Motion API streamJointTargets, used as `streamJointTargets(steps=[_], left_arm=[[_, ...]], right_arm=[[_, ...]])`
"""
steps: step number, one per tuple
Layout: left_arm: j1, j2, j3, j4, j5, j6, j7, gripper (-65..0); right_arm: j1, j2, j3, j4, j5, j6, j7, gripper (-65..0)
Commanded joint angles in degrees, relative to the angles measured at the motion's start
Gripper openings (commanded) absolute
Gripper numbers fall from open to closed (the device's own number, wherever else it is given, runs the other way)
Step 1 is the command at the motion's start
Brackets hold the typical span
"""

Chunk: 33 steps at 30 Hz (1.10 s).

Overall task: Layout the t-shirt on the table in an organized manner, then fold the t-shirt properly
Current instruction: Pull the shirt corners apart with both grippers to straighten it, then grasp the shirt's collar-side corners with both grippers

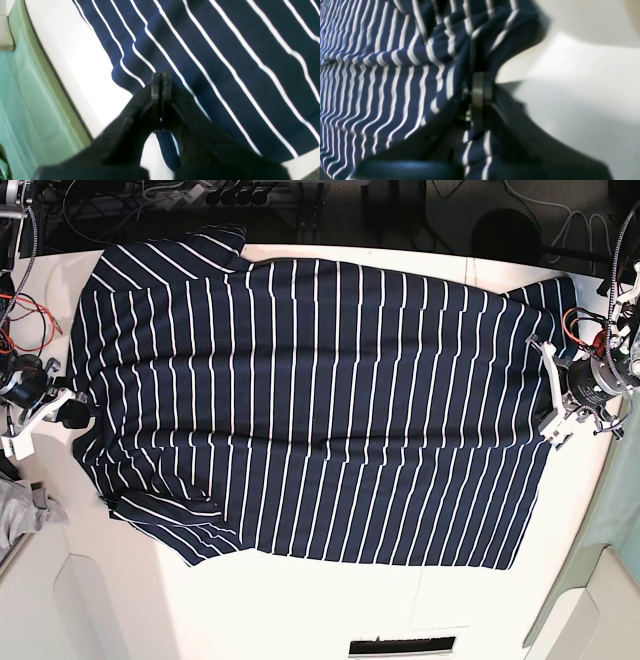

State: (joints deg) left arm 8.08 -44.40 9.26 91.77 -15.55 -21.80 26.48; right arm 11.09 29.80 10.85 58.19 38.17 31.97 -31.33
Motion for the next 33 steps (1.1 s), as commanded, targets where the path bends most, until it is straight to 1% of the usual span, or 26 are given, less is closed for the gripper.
streamJointTargets(steps=[1, 4, 9, 13, 15, 18, 19, 25, 27, 32, 33], left_arm=[[-1.49, -0.26, -0.66, 0.00, -0.13, 0.39, -0.98, -65.0], [-4.48, 2.60, -0.63, -4.31, -0.33, -0.31, 0.72, -65.0], [-7.04, 6.58, -0.63, -14.36, -1.25, -0.28, 0.79, -65.0], [-8.70, 10.01, -0.59, -22.01, -1.88, -0.28, 2.08, -65.0], [-9.27, 11.41, -0.59, -24.33, -2.49, -0.26, 2.45, -65.0], [-9.70, 13.31, -0.59, -25.79, -4.02, -0.26, 2.45, -65.0], [-10.01, 14.01, -0.59, -26.10, -3.98, -0.28, 2.45, -65.0], [-13.73, 17.94, -0.59, -28.41, -4.00, -0.24, 2.49, -65.0], [-14.97, 19.30, -0.59, -29.29, -3.96, -0.22, 2.64, -65.0], [-18.84, 21.70, -0.59, -31.41, -3.17, 1.73, 2.67, -65.0], [-19.80, 21.94, -0.59, -31.85, -3.02, 1.70, 2.71, -65.0]], right_arm=[[0.42, 0.52, 0.37, 1.11, 0.76, 0.48, 0.66, -65.0], [-0.39, -1.42, 0.37, 0.92, -1.81, 0.44, 0.63, -65.0], [-1.99, -3.98, 0.26, -0.92, -7.15, 0.42, 1.81, -65.0], [-1.90, -6.43, 0.26, -4.48, -11.02, 0.33, 2.82, -65.0], [-1.95, -7.21, 0.26, -6.38, -14.27, -0.09, 6.43, -65.0], [-1.81, -7.26, 0.26, -9.33, -17.81, -2.45, 12.02, -65.0], [-1.29, -7.30, 0.26, -10.10, -18.88, -2.99, 12.50, -65.0], [5.95, -7.26, 0.26, -16.28, -21.57, -3.30, 12.79, -65.0], [8.39, -7.28, 0.26, -18.03, -22.80, -3.93, 13.46, -65.0], [13.57, -7.26, 0.26, -21.07, -24.52, -5.11, 14.47, -65.0], [14.34, -7.28, 0.26, -21.11, -24.79, -5.22, 14.88, -65.0]])
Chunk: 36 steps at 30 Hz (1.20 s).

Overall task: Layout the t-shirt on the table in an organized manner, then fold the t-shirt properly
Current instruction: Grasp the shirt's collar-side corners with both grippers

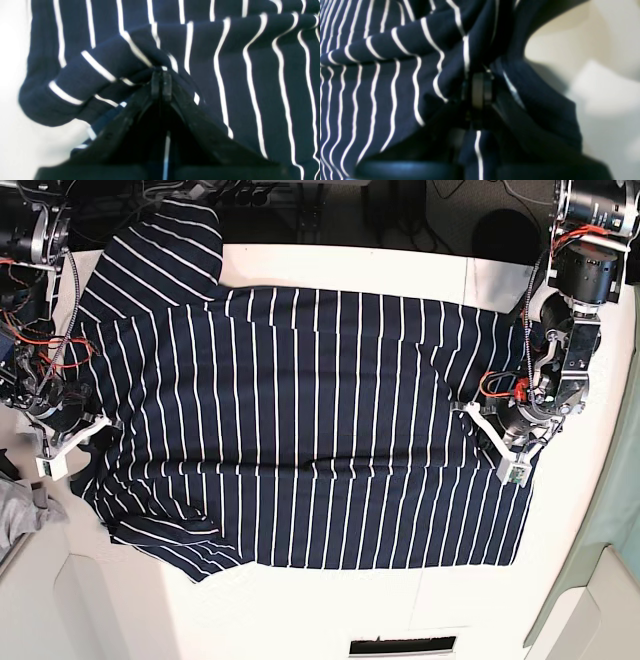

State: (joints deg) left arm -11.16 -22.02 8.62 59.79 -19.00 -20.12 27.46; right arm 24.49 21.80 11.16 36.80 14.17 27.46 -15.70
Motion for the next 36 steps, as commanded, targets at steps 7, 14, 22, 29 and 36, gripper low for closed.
streamJointTargets(steps=[7, 14, 22, 29, 36], left_arm=[[-4.46, -0.42, 0.04, -1.46, 0.37, 0.02, 3.69, -65.0], [-3.61, -1.97, 0.04, 3.23, -0.50, -0.26, 5.81, -65.0], [5.35, -11.45, 0.02, 19.02, -4.31, 1.73, 5.99, -64.7], [13.46, -15.43, -3.61, 27.56, -7.30, 1.68, 10.34, -54.8], [24.57, -16.06, -13.53, 30.82, -13.53, -3.37, 11.04, -52.0]], right_arm=[[4.68, 0.74, -0.04, 0.26, -1.33, -0.87, -0.57, -65.0], [4.85, 2.16, -0.02, 3.30, 2.01, 0.04, -0.66, -65.0], [-5.51, 7.98, 0.44, 19.04, 9.07, 1.46, -6.60, -65.0], [-18.49, 10.58, 7.02, 31.69, 18.58, 2.05, -13.73, -65.0], [-31.01, 10.56, 17.51, 36.61, 27.85, 3.89, -21.94, -65.0]])
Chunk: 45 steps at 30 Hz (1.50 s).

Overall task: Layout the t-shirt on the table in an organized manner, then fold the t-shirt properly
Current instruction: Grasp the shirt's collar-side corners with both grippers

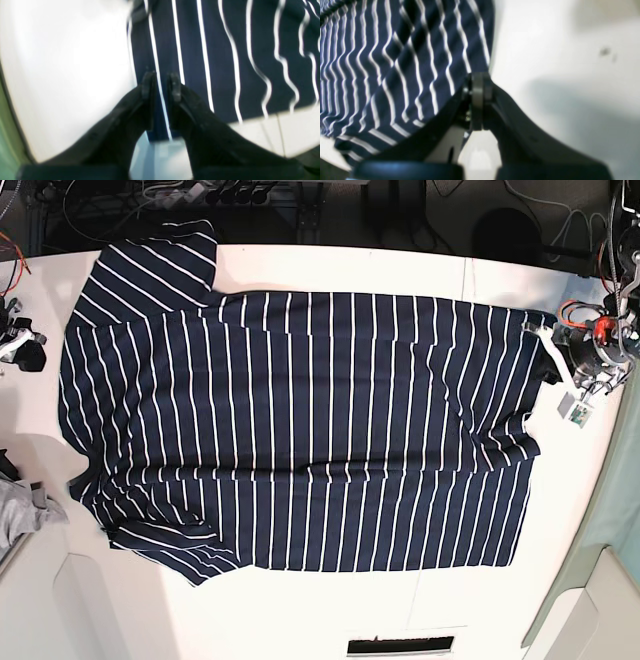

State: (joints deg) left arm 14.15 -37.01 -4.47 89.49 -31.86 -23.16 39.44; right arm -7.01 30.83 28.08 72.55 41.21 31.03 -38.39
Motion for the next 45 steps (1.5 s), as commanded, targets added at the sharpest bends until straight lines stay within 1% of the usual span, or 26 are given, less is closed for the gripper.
streamJointTargets(steps=[1, 2, 5, 8, 9, 11, 12, 13, 18, 20, 21, 23, 25, 26, 29, 31, 32, 37, 41, 45], left_arm=[[0.68, -1.07, -1.55, 2.16, -1.25, -0.92, -0.50, -50.6], [1.92, -1.07, -2.49, 3.17, -1.70, -1.64, -0.31, -49.4], [4.72, -1.07, -4.13, 5.20, -1.86, -1.75, -0.24, -46.4], [5.38, -0.94, -4.22, 5.44, -1.81, -1.77, 0.31, -45.6], [5.40, -0.92, -4.22, 5.44, -1.84, -1.77, 0.31, -45.6], [5.42, -0.90, -4.22, 5.44, -1.84, -1.75, 0.33, -45.6], [5.40, -0.92, -4.22, 5.44, -1.84, -1.75, 0.31, -45.6], [5.40, -0.92, -4.22, 5.44, -1.84, -1.77, 0.31, -45.6], [5.40, -0.90, -4.22, 5.44, -1.97, -1.75, 0.24, -45.6], [5.40, -0.90, -4.22, 5.44, -2.01, -1.86, -0.13, -45.5], [5.40, -0.87, -4.22, 5.44, -1.97, -1.97, -0.83, -44.7], [5.38, -0.90, -4.24, 5.42, -1.53, -1.88, -2.19, -39.8], [5.35, -0.90, -4.24, 5.42, -1.25, -0.87, -2.58, -34.6], [5.35, -0.87, -4.24, 5.42, -0.44, 0.28, -2.84, -33.3], [5.35, -0.79, -4.24, 5.14, 3.48, 3.39, -3.67, -33.2], [5.35, -0.76, -4.24, 4.44, 4.31, 4.87, -3.67, -33.2], [5.35, -0.72, -4.24, 3.65, 4.31, 5.03, -3.69, -33.2], [4.26, -0.57, -4.24, -3.19, 4.26, 4.79, -4.90, -33.2], [3.13, -0.59, -4.24, -6.16, 2.58, 4.33, -4.76, -33.2], [3.15, 0.00, -4.24, -6.38, -2.29, -0.79, -1.84, -33.2]], right_arm=[[-1.07, 1.55, 1.44, 0.83, 1.22, 0.33, 0.59, -65.0], [-2.69, 1.53, 1.92, 0.85, 1.53, 0.33, 0.61, -65.0], [-7.15, 1.49, 2.01, 0.83, 1.70, 0.33, 0.63, -65.0], [-10.47, 1.51, 2.03, 0.83, 1.66, 0.33, 0.61, -65.0], [-11.41, 1.53, 2.03, 0.83, 1.66, 0.33, 0.61, -59.9], [-12.94, 1.51, 2.03, 0.83, 1.68, 0.33, 0.61, -47.3], [-13.53, 1.51, 2.01, 0.83, 1.68, 0.33, 0.63, -43.0], [-13.92, 1.46, 2.01, 0.83, 1.68, 0.35, 0.63, -40.7], [-14.12, 1.01, 1.95, 0.85, 2.58, 0.59, 0.63, -40.4], [-14.12, 0.48, 1.90, 0.85, 2.97, 1.62, 0.59, -40.4], [-14.14, 0.13, 1.90, 0.85, 2.97, 1.88, 0.57, -40.4], [-14.14, -0.48, 1.88, 0.85, 2.97, 1.88, 0.50, -40.4], [-14.14, -1.05, 1.79, 0.85, 2.97, 1.88, -0.13, -40.4], [-14.14, -1.42, 1.79, 0.85, 2.99, 1.88, -0.66, -40.4], [-14.16, -2.71, 1.73, 0.83, 3.15, 1.90, -1.36, -40.4], [-14.16, -3.26, 1.64, 0.85, 3.21, 1.99, -1.36, -40.4], [-14.16, -3.48, 1.60, 0.85, 3.23, 2.01, -1.36, -40.4], [-14.14, -4.26, 1.46, 0.85, 3.85, 2.27, -1.36, -40.4], [-14.16, -4.31, 1.40, 0.85, 5.27, 2.27, -2.49, -40.4], [-14.14, -4.33, 1.18, 0.85, 5.31, 2.29, -2.84, -40.4]])
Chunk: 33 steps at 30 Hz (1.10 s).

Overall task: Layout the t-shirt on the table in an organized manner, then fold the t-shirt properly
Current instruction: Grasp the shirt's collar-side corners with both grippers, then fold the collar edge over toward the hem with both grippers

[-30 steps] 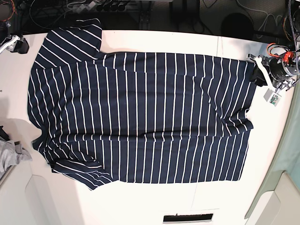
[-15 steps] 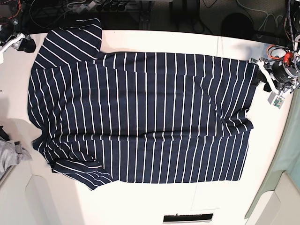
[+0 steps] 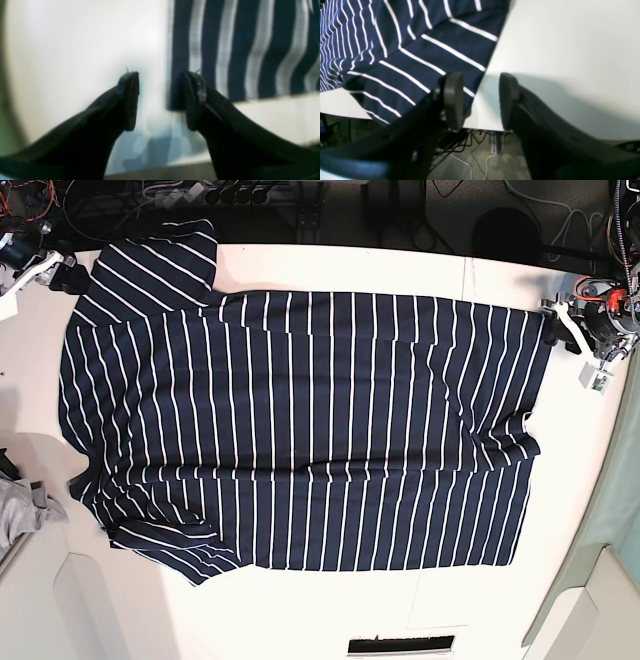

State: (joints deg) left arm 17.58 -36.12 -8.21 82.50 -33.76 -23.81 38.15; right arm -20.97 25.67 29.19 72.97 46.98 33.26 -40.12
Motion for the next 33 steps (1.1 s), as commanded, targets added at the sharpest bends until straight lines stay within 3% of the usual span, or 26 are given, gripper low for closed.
streamJointTargets(steps=[1, 10, 18, 20, 23, 24, 29, 33], left_arm=[[-0.26, -0.59, -0.48, 0.61, -0.83, -1.03, -0.17, -33.2], [-0.26, 3.82, -0.48, 0.61, 0.00, -1.53, 0.70, -33.2], [-0.11, 4.04, -0.48, 0.61, 0.09, -2.60, 0.70, -34.2], [-0.11, 4.02, -0.48, 0.61, 0.09, -2.62, 0.39, -41.4], [-0.11, 4.02, -0.48, 0.61, 0.09, -2.62, -0.72, -57.9], [-0.11, 4.02, -0.48, 0.61, 0.09, -2.62, -0.98, -63.3], [-0.13, 2.73, -0.50, 0.72, -0.07, -3.52, -2.40, -65.0], [-0.11, -0.02, -0.50, 1.51, -4.83, -6.12, -2.29, -65.0]], right_arm=[[-0.17, 0.83, -0.15, 0.44, -0.46, 0.07, -1.09, -40.4], [-0.17, 0.79, -7.76, 0.44, -0.44, 0.00, -0.83, -40.4], [-0.15, -1.64, -9.03, 0.48, -0.46, 0.02, -0.85, -41.8], [-0.17, -2.08, -9.03, 0.48, -0.46, 0.02, -0.85, -49.1], [-0.15, -2.21, -9.01, 0.48, -0.44, 0.00, -0.57, -65.0], [-0.15, -2.23, -9.01, 0.48, -0.42, 0.02, -0.02, -65.0], [-0.15, -1.99, -8.59, 1.90, -0.15, 0.04, 0.87, -65.0], [-0.20, -1.86, -6.91, 5.90, -0.24, 0.02, -0.15, -65.0]])
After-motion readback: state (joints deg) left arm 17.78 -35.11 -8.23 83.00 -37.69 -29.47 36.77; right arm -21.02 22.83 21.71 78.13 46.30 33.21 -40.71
